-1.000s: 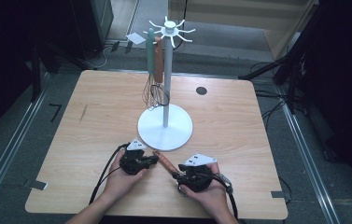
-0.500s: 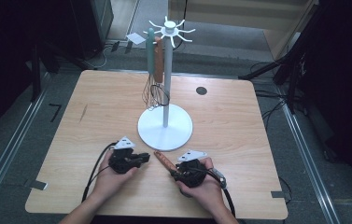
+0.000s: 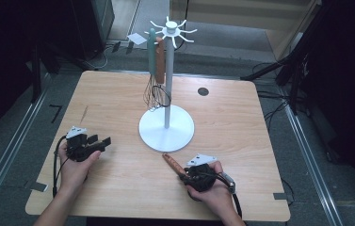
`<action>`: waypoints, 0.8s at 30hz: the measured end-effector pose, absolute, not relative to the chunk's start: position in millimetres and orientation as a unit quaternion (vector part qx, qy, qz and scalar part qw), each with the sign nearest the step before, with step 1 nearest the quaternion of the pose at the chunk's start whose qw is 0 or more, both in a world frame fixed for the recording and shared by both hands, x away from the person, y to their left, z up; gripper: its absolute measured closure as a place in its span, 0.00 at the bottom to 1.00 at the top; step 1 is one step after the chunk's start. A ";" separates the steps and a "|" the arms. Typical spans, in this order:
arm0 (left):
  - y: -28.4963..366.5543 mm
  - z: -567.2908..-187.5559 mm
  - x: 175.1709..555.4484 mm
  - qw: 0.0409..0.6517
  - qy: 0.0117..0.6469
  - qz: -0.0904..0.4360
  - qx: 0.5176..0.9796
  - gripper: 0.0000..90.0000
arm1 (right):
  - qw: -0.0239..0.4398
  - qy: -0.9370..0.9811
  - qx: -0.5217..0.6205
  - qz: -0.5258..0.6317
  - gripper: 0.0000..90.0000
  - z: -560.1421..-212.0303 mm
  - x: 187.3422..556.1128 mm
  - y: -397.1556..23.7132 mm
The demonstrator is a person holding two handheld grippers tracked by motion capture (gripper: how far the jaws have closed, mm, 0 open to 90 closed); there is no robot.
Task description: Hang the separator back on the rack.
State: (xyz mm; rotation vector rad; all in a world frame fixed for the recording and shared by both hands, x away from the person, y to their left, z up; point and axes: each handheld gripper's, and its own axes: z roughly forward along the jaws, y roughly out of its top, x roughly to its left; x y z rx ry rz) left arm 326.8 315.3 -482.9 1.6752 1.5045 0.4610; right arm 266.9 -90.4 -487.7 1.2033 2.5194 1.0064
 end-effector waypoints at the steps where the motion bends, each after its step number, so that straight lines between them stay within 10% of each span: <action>1: 317.2 -483.1 327.4 0.407 0.599 0.186 0.664 0.41 | 0.087 0.844 0.407 0.338 0.77 -487.7 265.7 -94.1; 24: 329.5 -484.9 331.0 0.382 0.602 0.259 0.652 0.17 | 0.140 0.798 0.494 0.316 0.77 -489.7 287.6 -162.3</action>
